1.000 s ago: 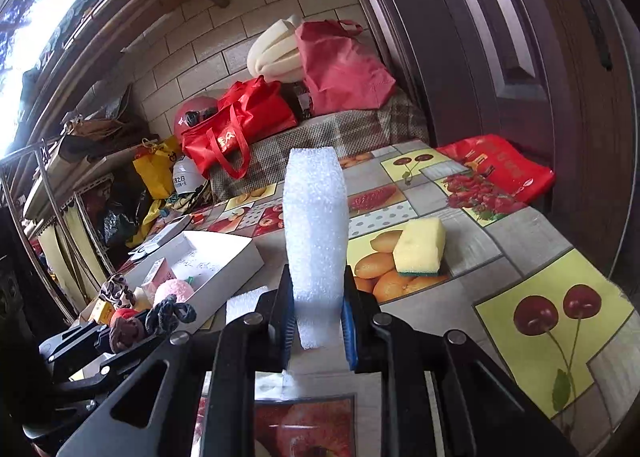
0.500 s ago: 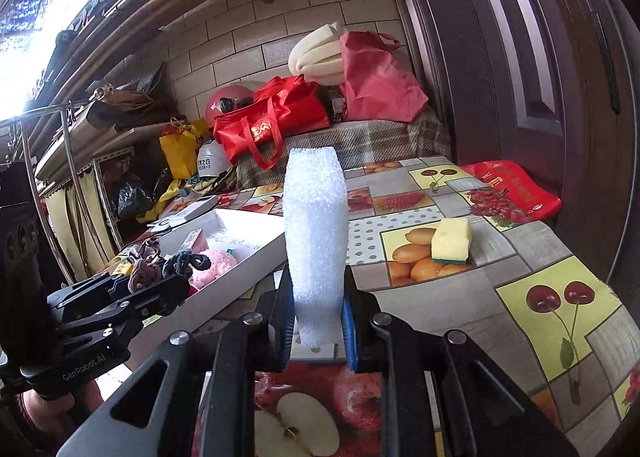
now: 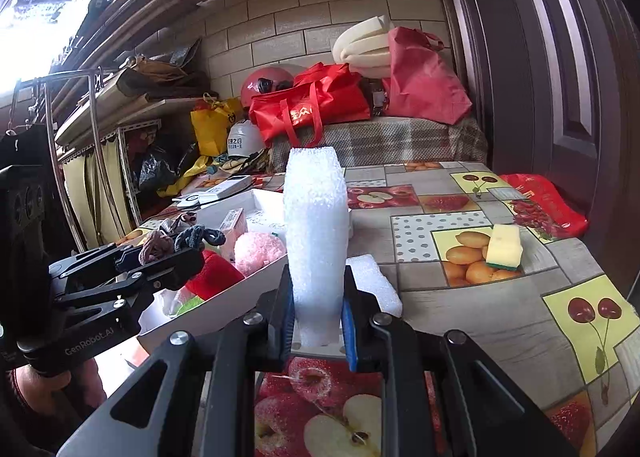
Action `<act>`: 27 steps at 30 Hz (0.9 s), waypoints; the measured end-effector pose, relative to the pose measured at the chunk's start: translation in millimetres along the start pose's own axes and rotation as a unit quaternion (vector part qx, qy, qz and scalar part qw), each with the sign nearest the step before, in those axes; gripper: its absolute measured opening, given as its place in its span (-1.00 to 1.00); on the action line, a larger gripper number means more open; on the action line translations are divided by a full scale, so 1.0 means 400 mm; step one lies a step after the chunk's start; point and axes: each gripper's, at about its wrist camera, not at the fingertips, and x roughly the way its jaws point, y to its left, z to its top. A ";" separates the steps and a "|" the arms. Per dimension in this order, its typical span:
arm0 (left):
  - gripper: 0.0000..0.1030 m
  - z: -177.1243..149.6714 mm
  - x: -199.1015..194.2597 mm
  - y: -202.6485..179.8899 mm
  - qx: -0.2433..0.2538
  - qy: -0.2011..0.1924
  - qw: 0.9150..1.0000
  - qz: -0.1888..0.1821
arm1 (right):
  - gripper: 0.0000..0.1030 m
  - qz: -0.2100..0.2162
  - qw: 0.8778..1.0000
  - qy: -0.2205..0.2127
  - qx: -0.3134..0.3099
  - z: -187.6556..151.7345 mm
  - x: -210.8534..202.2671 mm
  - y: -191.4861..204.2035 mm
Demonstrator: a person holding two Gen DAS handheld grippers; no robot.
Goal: Organize soft objects
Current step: 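Carry the hair tie into the box and open the left gripper while the right gripper carries the foam block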
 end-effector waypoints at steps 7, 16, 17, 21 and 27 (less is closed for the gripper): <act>-0.40 -0.008 -0.020 0.095 -0.019 -0.009 0.999 0.039 | -0.63 0.026 0.999 0.011 -0.038 0.001 0.042 0.078; -0.40 -0.025 -0.034 0.257 -0.093 0.002 0.993 0.074 | -0.64 0.056 0.996 0.025 -0.058 0.011 0.100 0.148; -0.40 -0.026 -0.028 0.265 -0.100 0.007 0.992 0.073 | -0.64 0.062 0.996 0.027 -0.060 0.013 0.108 0.157; -0.39 -0.022 -0.012 0.273 -0.097 0.008 0.992 0.082 | -0.64 0.088 0.992 0.034 -0.082 0.014 0.132 0.207; -0.39 -0.012 0.024 0.293 -0.101 0.017 0.991 0.084 | -0.64 0.106 0.986 0.070 -0.111 0.014 0.186 0.262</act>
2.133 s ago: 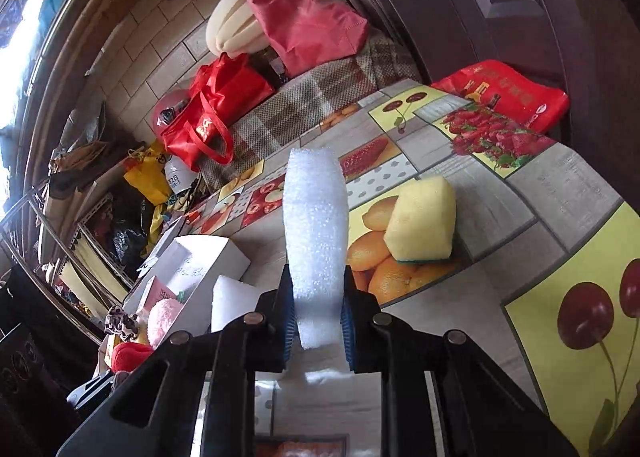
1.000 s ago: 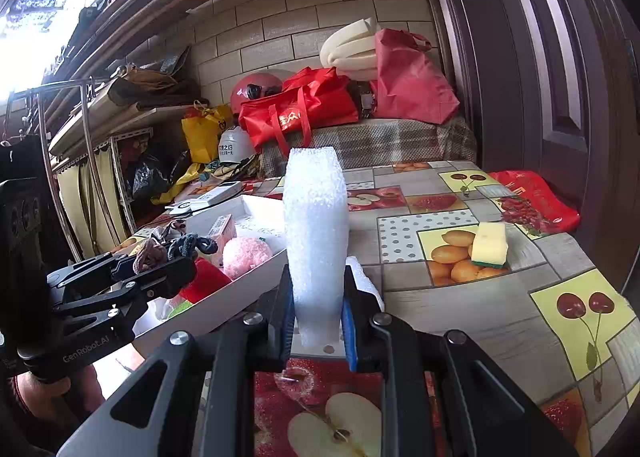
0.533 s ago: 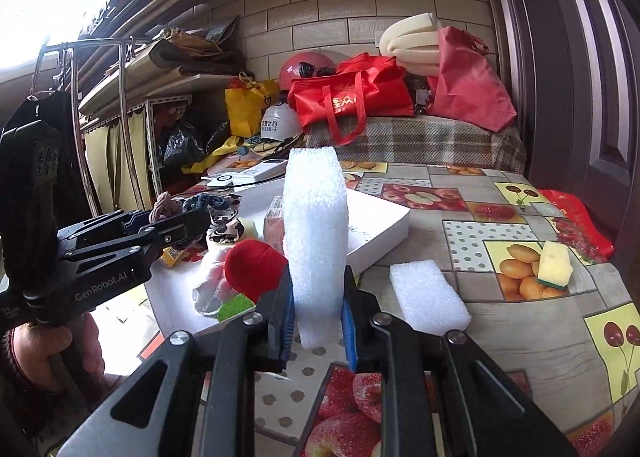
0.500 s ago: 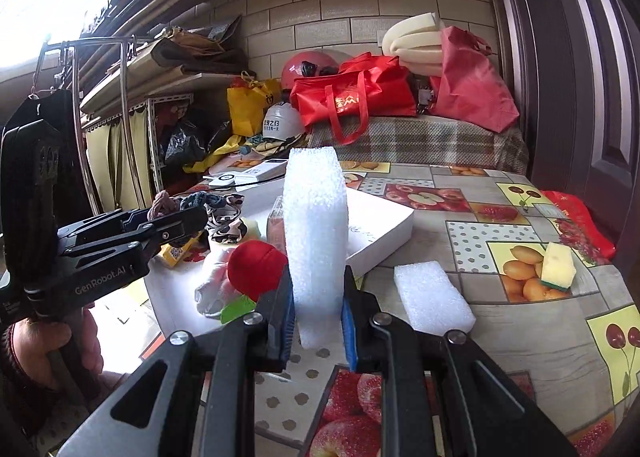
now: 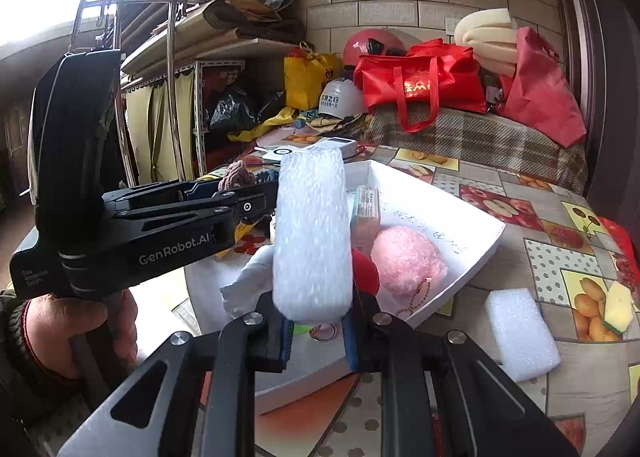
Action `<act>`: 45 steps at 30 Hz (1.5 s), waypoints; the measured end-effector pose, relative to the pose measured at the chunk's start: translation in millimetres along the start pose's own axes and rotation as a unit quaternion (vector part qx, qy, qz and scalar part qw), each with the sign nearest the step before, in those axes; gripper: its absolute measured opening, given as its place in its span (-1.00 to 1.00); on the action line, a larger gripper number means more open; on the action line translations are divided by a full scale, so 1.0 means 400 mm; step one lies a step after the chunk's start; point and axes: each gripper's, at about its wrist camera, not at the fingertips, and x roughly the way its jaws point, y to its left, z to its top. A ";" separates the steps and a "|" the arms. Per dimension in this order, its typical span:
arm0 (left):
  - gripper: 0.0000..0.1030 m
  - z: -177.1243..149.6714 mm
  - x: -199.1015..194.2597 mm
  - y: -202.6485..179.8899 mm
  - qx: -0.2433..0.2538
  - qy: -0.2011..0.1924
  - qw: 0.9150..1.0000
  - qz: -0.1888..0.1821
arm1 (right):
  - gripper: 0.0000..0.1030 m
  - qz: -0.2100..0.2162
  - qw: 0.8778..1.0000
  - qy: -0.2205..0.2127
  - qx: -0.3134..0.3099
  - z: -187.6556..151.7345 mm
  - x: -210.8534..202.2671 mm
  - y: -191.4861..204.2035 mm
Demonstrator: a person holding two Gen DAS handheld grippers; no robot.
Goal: Organize soft objects
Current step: 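Carry the hair tie into the box and open the left gripper while the right gripper carries the foam block, then lower the white foam block into the box and open the right gripper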
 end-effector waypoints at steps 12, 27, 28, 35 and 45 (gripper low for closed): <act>-0.40 0.003 0.000 0.035 -0.038 0.000 0.999 -0.008 | -0.64 -0.068 0.997 0.025 0.030 0.073 0.146 -0.087; -0.33 0.036 0.085 0.023 -0.038 0.005 0.998 0.049 | -0.62 -0.075 0.997 -0.013 -0.009 0.089 0.137 -0.058; -0.27 0.035 0.082 0.030 -0.043 0.003 0.998 0.047 | -0.62 -0.076 0.997 -0.017 -0.009 0.090 0.135 -0.058; 1.00 0.028 0.030 0.058 -0.077 -0.049 0.993 0.068 | 0.71 -0.083 0.995 -0.059 -0.002 0.086 0.099 -0.060; 1.00 0.007 -0.020 0.131 -0.152 -0.077 0.980 0.102 | 0.71 -0.047 0.996 -0.077 -0.027 0.067 0.056 0.011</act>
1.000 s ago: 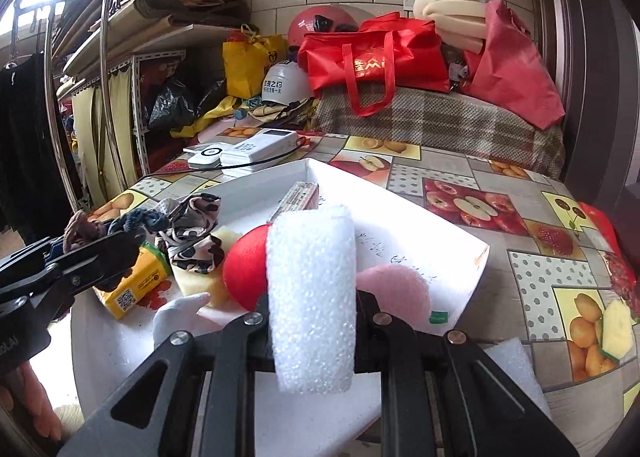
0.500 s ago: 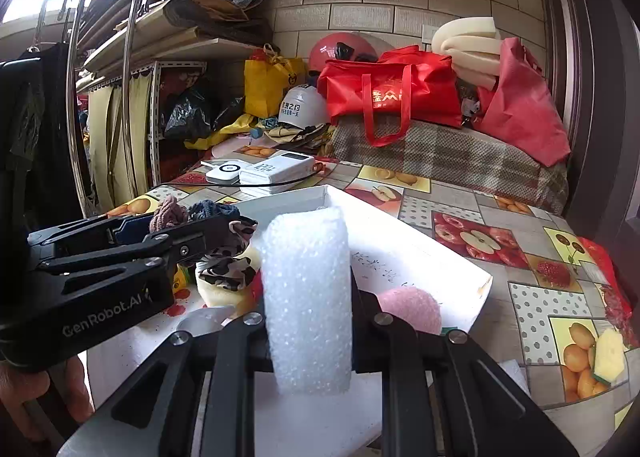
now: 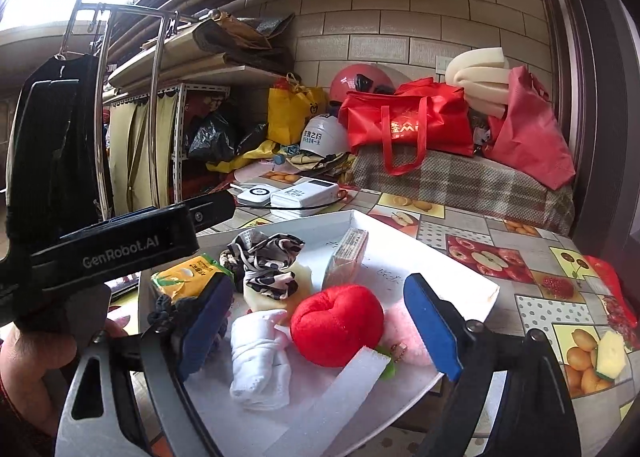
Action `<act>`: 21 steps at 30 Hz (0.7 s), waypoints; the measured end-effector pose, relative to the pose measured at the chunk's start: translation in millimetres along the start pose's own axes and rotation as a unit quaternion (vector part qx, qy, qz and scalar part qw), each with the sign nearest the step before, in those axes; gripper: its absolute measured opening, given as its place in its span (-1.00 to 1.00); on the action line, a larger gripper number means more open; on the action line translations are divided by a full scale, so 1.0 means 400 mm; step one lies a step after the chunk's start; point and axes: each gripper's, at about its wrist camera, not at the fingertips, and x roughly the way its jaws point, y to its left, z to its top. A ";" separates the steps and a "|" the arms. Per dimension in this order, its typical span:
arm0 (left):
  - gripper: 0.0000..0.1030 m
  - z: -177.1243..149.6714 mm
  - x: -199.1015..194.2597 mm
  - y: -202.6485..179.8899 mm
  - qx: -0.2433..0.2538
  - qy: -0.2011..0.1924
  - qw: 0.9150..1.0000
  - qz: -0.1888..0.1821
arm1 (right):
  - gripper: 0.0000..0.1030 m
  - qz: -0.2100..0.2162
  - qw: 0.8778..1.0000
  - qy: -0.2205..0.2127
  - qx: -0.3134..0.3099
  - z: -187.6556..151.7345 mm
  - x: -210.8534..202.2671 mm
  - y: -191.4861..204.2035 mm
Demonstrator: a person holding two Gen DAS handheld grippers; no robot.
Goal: Organize soft objects
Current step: 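Lower the white foam block into the box and open the right gripper, then grasp the second white foam block with the left gripper while the right gripper grasps the yellow sponge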
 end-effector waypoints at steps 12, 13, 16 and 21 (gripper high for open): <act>1.00 -0.010 -0.026 -0.010 0.007 -0.004 1.000 0.002 | 0.71 0.022 0.999 -0.001 0.036 -0.026 -0.053 -0.009; 1.00 -0.012 -0.031 -0.017 0.013 -0.004 1.000 -0.001 | 0.71 0.016 0.999 0.001 0.041 -0.030 -0.061 -0.015; 1.00 -0.024 -0.044 -0.045 0.033 0.001 0.999 -0.013 | 0.71 -0.007 0.999 0.021 0.048 -0.043 -0.076 -0.035; 1.00 -0.046 -0.068 -0.101 0.068 0.006 0.997 -0.045 | 0.71 -0.045 0.996 0.062 0.049 -0.067 -0.102 -0.072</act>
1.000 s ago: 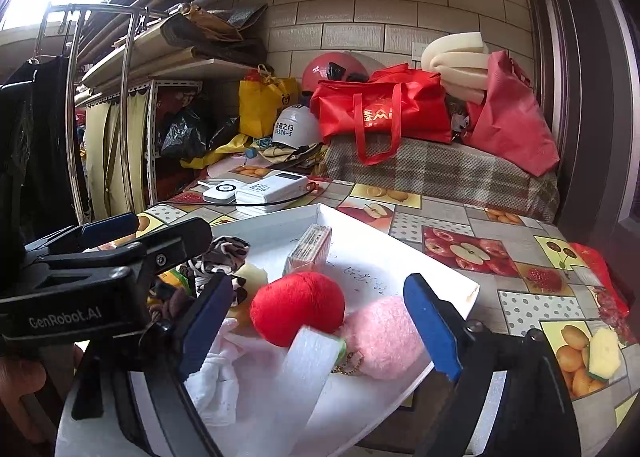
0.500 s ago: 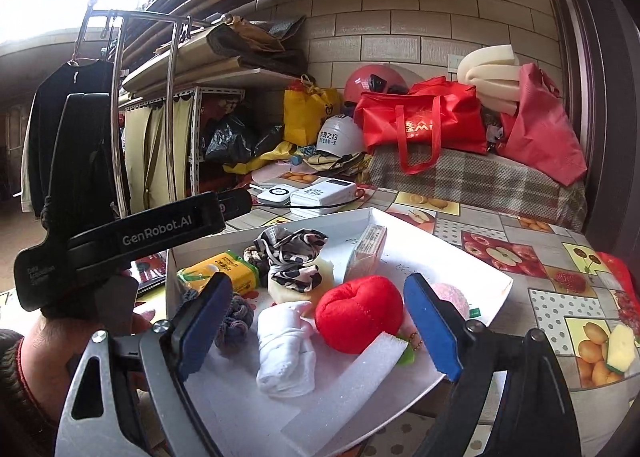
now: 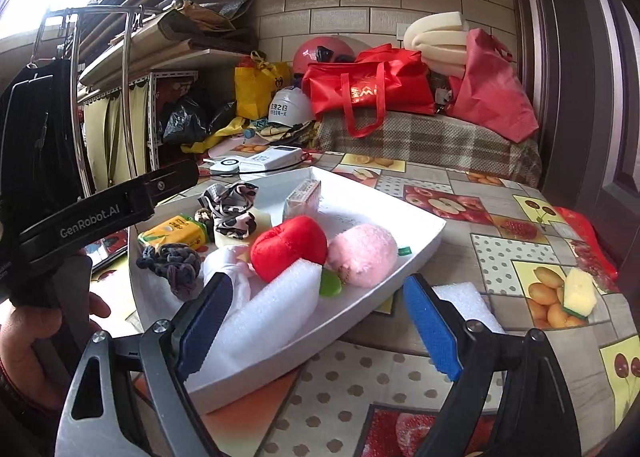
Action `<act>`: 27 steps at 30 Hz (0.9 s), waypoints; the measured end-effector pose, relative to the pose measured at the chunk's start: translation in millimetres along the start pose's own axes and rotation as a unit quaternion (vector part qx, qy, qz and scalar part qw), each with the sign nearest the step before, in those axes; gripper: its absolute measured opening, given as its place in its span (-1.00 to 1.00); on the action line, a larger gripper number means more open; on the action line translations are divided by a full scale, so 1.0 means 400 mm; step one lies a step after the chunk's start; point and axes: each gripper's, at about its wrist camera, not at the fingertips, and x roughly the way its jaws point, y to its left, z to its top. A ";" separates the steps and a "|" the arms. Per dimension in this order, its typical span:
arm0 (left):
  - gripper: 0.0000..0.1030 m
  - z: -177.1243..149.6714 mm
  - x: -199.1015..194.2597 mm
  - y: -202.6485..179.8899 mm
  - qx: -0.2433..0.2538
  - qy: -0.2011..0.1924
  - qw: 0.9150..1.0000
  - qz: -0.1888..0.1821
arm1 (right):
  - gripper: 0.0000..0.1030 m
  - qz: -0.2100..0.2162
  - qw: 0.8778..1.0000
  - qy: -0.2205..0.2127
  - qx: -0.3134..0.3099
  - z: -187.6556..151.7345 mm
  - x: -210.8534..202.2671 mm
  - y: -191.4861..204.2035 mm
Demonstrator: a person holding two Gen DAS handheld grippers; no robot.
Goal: Organize soft objects
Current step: 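Grasp the second white foam block with the left gripper while the right gripper grasps the yellow sponge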
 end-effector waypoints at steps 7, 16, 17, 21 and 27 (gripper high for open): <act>1.00 -0.017 -0.024 -0.086 0.050 0.004 0.998 -0.040 | 0.80 -0.014 0.996 -0.002 0.084 -0.044 -0.075 -0.146; 0.99 -0.077 -0.056 -0.284 0.148 0.037 0.978 -0.143 | 1.00 -0.085 0.948 -0.004 0.306 -0.132 -0.128 -0.396; 0.99 -0.082 -0.056 -0.304 0.151 0.043 0.976 -0.153 | 1.00 -0.085 0.940 0.000 0.329 -0.143 -0.127 -0.416; 0.99 -0.096 -0.045 -0.361 0.163 0.063 0.972 -0.159 | 1.00 -0.095 0.929 0.001 0.358 -0.161 -0.140 -0.442; 0.99 -0.105 -0.002 -0.393 0.149 0.101 0.972 -0.153 | 1.00 -0.185 0.939 -0.009 0.289 -0.130 -0.179 -0.500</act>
